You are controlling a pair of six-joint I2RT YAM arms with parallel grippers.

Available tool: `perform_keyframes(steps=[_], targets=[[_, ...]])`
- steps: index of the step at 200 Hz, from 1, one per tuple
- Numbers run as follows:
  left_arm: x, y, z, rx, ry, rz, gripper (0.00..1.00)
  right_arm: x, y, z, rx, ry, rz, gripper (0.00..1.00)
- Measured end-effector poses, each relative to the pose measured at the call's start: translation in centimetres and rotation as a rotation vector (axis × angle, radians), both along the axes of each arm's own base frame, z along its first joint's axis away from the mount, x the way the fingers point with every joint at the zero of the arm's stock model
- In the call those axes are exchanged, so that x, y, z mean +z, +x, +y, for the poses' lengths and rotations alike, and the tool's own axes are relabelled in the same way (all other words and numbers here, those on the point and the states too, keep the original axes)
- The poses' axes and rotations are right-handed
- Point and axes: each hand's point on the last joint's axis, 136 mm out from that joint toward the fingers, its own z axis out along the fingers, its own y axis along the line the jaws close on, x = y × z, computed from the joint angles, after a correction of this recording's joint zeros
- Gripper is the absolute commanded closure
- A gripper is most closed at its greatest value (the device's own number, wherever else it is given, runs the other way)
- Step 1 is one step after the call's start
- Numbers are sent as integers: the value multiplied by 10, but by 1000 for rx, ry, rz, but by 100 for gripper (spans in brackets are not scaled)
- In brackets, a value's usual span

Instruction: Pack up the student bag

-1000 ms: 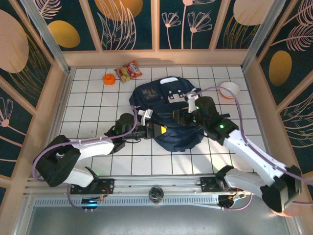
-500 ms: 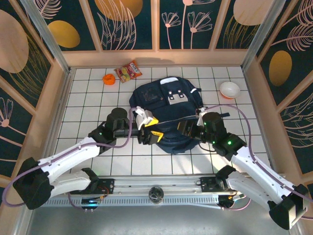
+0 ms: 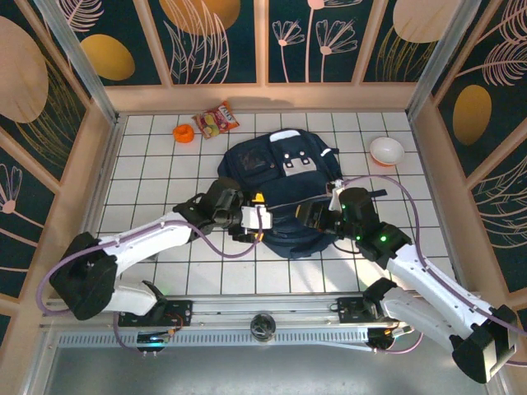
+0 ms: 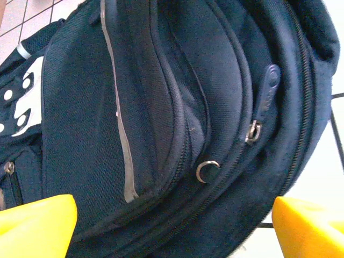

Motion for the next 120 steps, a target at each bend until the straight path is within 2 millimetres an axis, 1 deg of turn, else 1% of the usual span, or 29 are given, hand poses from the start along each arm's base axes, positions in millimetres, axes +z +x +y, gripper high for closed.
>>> perform_keyframes(steps=[8, 23, 36, 44, 52, 58, 74, 91, 106, 120], targets=[[-4, 4, -2, -11, 14, -12, 11, 0, 0, 0, 5, -1, -2, 50], [-12, 10, -6, -23, 36, -28, 29, 0, -1, 1, 12, -3, -6, 50], [-19, 14, -8, -36, 57, -46, 34, 0, -1, 1, 14, -4, -9, 50], [-22, 16, -9, -47, 67, -56, 39, 1, -1, 1, 14, -4, -11, 50], [-25, 17, -9, -57, 77, -69, 49, 1, -1, 0, 16, -4, -14, 50], [-26, 18, -9, -58, 82, -72, 61, 2, -2, 0, 16, -2, -18, 50], [-25, 17, -10, -63, 83, -75, 83, 0, -5, -2, 18, -2, -22, 50], [-18, 18, -14, -47, 56, -53, 100, -6, -9, -3, 32, -4, -17, 50], [-6, 20, -20, -32, 19, -29, 100, -13, -16, -2, 61, -9, -7, 50], [2, 21, -24, -10, -22, 6, 100, -15, -20, -1, 78, -10, -6, 50]])
